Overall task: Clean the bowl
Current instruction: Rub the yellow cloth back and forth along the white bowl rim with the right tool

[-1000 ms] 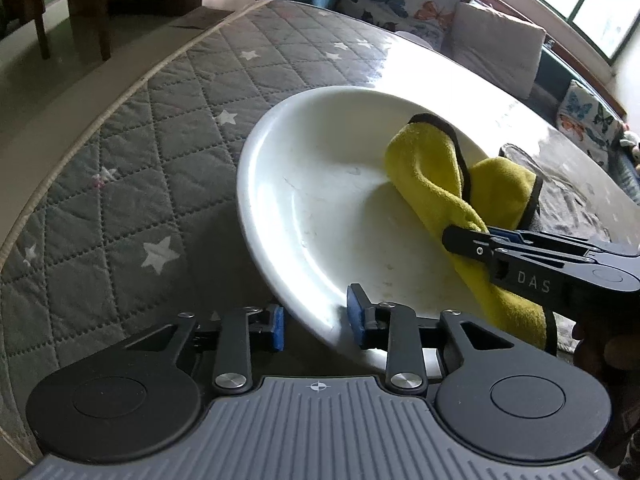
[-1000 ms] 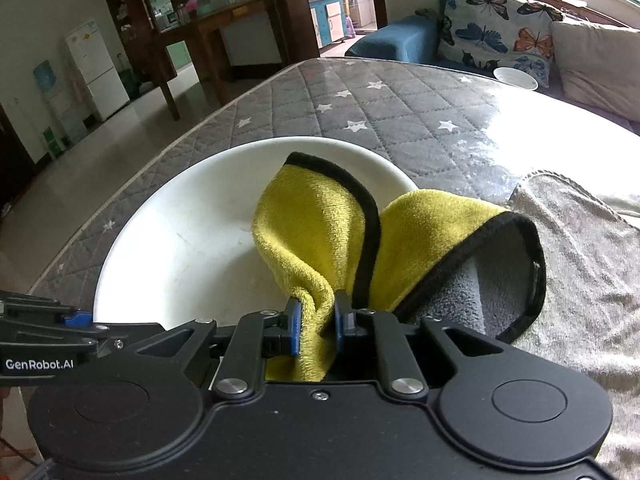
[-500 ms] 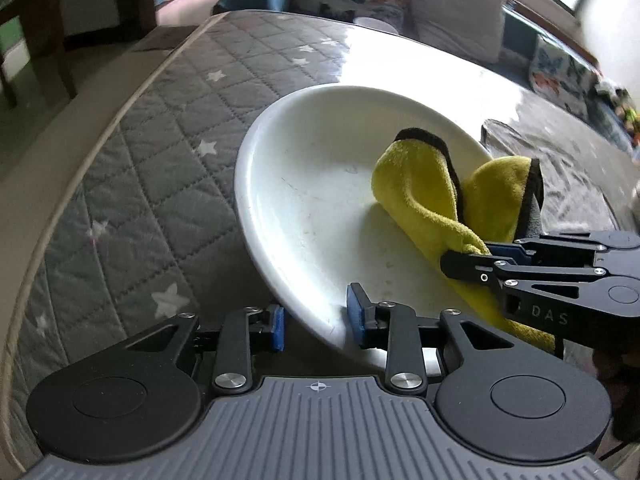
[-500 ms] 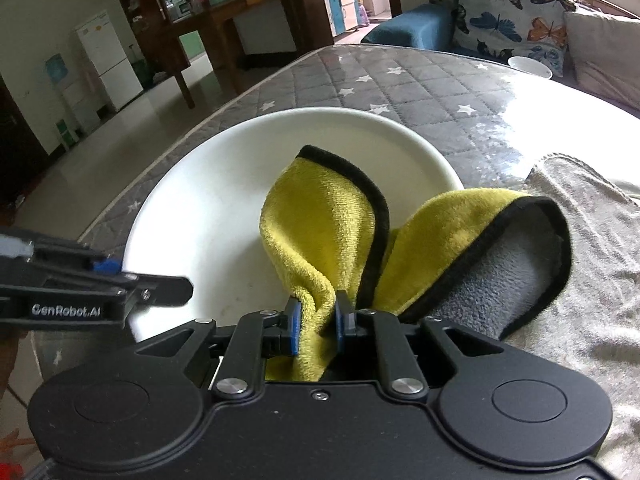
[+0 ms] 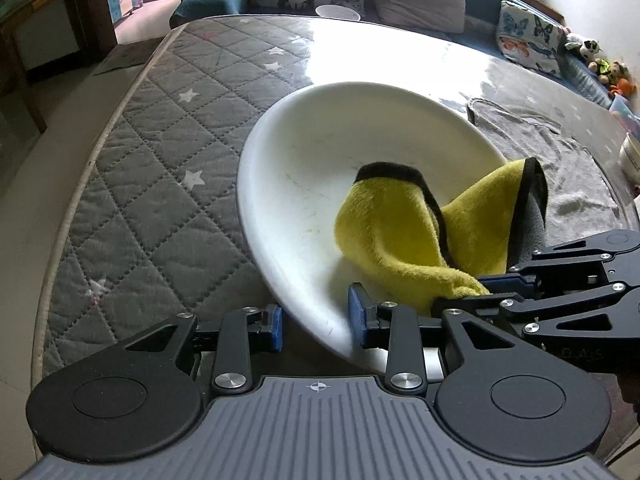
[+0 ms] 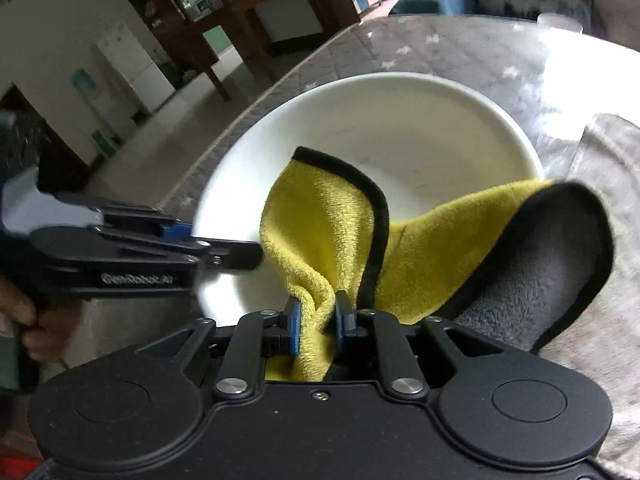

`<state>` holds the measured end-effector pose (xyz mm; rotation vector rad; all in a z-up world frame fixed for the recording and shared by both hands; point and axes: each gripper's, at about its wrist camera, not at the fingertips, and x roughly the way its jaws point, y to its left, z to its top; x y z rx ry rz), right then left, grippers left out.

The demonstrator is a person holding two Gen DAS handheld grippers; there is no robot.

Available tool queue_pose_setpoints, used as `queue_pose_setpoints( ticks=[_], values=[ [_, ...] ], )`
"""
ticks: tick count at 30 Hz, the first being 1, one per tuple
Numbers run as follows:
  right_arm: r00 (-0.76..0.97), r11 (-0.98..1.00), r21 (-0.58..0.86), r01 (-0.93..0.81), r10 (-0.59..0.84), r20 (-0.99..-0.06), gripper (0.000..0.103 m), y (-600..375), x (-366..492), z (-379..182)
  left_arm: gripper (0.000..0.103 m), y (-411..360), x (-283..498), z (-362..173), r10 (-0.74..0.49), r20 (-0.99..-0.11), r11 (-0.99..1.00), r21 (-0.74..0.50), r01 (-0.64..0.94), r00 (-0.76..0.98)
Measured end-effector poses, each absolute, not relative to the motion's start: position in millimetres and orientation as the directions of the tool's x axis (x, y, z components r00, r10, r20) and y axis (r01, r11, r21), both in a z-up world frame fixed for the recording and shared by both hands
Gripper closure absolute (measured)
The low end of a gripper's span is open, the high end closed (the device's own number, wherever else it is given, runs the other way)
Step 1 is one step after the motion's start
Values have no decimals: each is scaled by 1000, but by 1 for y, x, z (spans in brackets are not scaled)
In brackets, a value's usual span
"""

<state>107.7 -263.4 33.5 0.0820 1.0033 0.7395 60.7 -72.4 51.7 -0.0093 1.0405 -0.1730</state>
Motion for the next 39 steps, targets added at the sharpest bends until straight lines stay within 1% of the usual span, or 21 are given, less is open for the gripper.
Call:
queue_pose_setpoints(
  ticks=[6, 15, 18, 23, 29, 39],
  values=[
    [325, 757, 366, -542, 590, -739, 87, -262, 111, 34, 68, -68, 66, 50, -151, -856, 985, -88, 149, 494],
    [388, 796, 278, -538, 526, -757, 88, -274, 114, 33, 68, -58, 74, 48, -161, -854, 984, -98, 152, 494],
    [406, 809, 268, -524, 513, -757, 88, -279, 116, 32, 67, -58, 74, 47, -156, -854, 984, -94, 148, 496],
    [452, 829, 211, -518, 475, -755, 88, -280, 119, 31, 64, -64, 73, 44, -133, -854, 989, -78, 129, 503],
    [476, 842, 197, -503, 460, -749, 88, -279, 126, 29, 63, -70, 73, 40, -101, -855, 994, -72, 77, 508],
    [493, 847, 186, -497, 453, -743, 88, -281, 126, 27, 63, -79, 50, 36, -97, -860, 989, -138, -46, 502]
  ],
)
